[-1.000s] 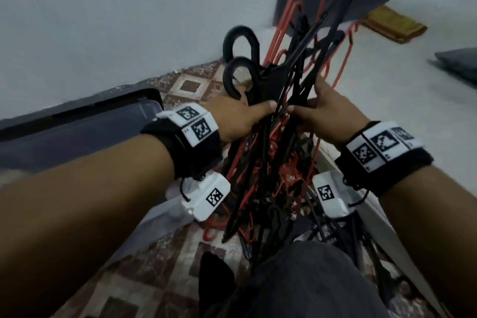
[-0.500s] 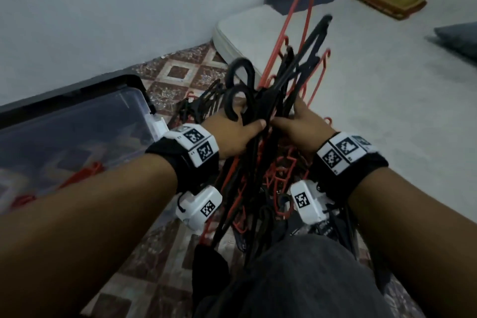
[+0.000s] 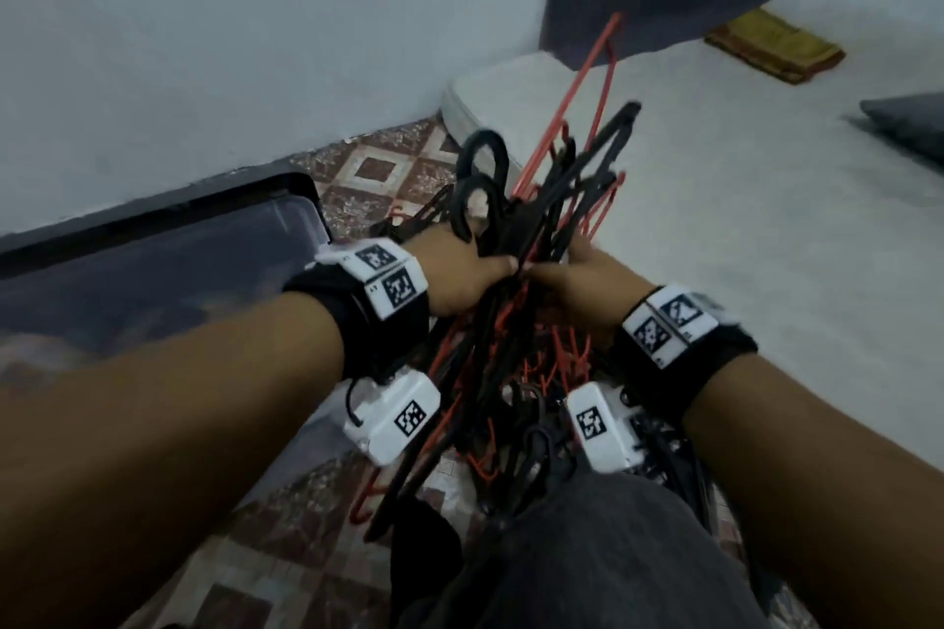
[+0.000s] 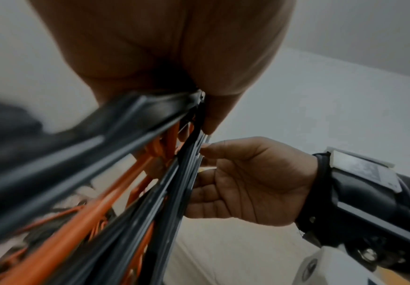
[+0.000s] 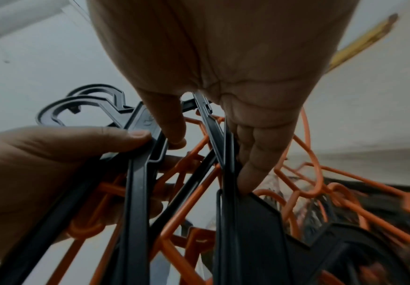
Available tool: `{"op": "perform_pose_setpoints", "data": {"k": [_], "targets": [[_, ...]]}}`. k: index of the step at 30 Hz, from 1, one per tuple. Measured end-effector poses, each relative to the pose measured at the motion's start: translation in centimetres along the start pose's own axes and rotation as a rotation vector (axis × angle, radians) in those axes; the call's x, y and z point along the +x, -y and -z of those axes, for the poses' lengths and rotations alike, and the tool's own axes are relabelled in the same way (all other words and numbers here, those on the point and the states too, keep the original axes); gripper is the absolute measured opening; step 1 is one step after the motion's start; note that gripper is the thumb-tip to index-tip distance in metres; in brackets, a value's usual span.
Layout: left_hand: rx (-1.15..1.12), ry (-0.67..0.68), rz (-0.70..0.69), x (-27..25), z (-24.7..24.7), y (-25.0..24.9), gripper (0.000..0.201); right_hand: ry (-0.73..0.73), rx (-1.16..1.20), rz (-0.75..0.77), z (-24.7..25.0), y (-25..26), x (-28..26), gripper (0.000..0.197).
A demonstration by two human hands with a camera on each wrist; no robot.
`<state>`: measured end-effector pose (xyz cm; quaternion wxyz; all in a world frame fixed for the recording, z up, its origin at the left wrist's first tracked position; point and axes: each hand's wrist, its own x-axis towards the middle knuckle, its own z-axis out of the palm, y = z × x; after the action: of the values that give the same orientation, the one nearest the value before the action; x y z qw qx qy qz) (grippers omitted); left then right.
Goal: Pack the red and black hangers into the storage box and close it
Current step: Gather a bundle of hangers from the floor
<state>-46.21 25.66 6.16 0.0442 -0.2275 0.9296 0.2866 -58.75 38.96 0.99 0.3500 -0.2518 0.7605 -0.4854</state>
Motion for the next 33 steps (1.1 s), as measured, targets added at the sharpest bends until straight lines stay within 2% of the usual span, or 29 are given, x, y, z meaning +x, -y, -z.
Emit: {"op": "perform_pose_setpoints", "data": {"k": [3,5,8,10,12,15,18,22,24,26,28,30,33], "targets": [[-0.054,0.125,0.073,-0.4,-2.8,1.3,0.047,0.033,0.004,-0.212,-2.0,-4.0,0.3,0.066],[-0.004,0.187,0.098,-0.4,-3.8,1.9,0.049,0.076,0.005,-0.267,-2.8,-5.2,0.6,0.065],[-0.065,0.14,0.129,-0.1,-3.8,2.5,0.049,0.098,-0.101,-0.11,-3.0,-4.2,1.1,0.064],[-0.094,0.027,0.111,0.1,-2.6,2.4,0.045,0.037,-0.039,0.011,-2.4,-2.1,1.2,0.075],[-0.134,-0.093,0.082,0.2,-0.9,2.0,0.047,-0.03,0.02,0.13,-1.6,0.5,1.3,0.072],[-0.192,-0.296,0.004,0.2,2.6,1.4,0.048,-0.088,-0.013,0.28,-0.2,5.1,1.2,0.072],[-0.327,-0.348,-0.099,-0.2,6.4,1.1,0.056,-0.107,-0.053,0.382,0.7,9.2,0.8,0.066],[-0.425,-0.422,-0.183,-1.8,10.3,1.2,0.05,-0.11,-0.108,0.489,1.6,13.1,-0.8,0.062],[-0.445,-0.405,-0.205,-2.5,11.2,1.2,0.054,-0.101,-0.117,0.523,1.4,13.5,-1.5,0.066],[-0.35,-0.356,-0.204,-2.9,10.7,1.4,0.055,-0.099,-0.112,0.491,0.5,12.0,-1.6,0.073],[-0.23,-0.236,-0.09,-3.1,8.7,1.9,0.056,-0.039,-0.051,0.391,-1.0,8.9,-1.3,0.073],[-0.066,-0.114,0.021,-2.9,5.9,2.6,0.056,0.034,0.02,0.295,-2.4,5.0,-0.9,0.065],[0.097,0.023,0.045,-2.8,1.8,3.7,0.048,0.106,0.053,0.179,-4.3,0.3,-0.1,0.058]]}}
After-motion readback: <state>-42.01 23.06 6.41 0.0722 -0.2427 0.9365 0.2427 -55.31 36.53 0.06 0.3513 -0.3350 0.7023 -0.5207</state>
